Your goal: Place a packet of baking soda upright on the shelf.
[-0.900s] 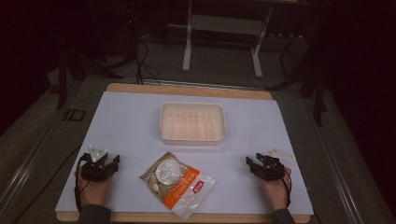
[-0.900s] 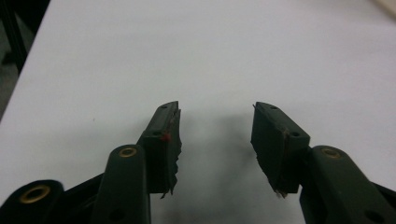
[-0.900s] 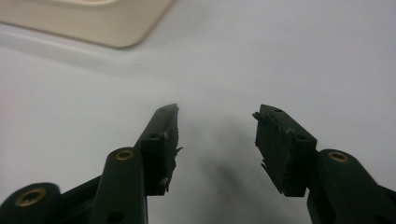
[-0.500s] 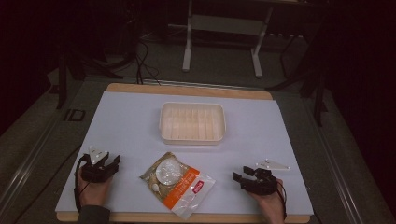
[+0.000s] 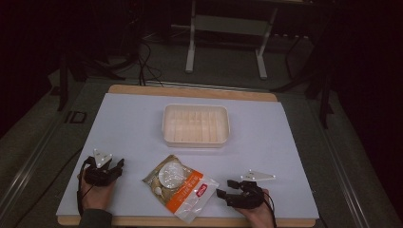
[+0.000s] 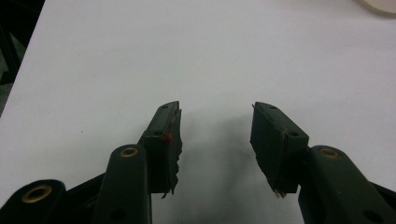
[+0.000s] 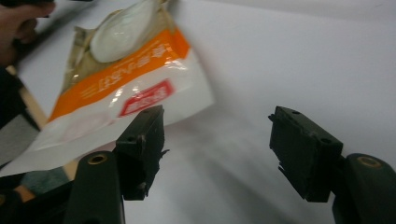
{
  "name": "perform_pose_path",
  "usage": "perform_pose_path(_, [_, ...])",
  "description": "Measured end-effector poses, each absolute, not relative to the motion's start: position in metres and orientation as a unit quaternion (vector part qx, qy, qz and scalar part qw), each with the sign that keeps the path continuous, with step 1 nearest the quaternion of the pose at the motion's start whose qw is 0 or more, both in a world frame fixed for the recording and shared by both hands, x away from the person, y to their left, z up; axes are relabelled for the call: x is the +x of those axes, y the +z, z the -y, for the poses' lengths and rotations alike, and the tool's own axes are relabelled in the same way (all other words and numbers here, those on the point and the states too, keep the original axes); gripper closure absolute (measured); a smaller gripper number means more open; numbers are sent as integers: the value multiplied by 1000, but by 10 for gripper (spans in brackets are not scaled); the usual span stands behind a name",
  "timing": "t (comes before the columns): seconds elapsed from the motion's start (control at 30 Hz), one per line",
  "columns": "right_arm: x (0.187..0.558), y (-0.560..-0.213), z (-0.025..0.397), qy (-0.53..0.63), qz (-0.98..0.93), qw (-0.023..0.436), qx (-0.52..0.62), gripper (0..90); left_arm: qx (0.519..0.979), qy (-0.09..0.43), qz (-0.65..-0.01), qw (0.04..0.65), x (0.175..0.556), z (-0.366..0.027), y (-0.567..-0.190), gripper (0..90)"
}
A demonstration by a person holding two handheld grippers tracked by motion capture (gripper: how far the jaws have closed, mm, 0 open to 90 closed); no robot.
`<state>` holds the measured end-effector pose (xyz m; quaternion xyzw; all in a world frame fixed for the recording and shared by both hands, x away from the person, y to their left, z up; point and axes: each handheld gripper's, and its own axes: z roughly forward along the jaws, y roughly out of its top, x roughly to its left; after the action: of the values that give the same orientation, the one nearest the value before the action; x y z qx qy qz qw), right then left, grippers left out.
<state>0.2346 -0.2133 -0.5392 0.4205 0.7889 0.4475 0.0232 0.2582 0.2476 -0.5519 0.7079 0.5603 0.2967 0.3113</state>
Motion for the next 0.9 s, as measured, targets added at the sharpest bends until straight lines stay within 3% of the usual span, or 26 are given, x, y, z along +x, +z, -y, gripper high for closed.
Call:
perform_pose_path(0.5, [229, -549, 181, 453, -799, -45, 393, 337, 714, 298, -557, 304, 259, -246, -552, 516])
perform_pose_path(0.9, [224, -556, 153, 452, -806, -93, 372, 519, 714, 298, -556, 304, 259, -246, -552, 512])
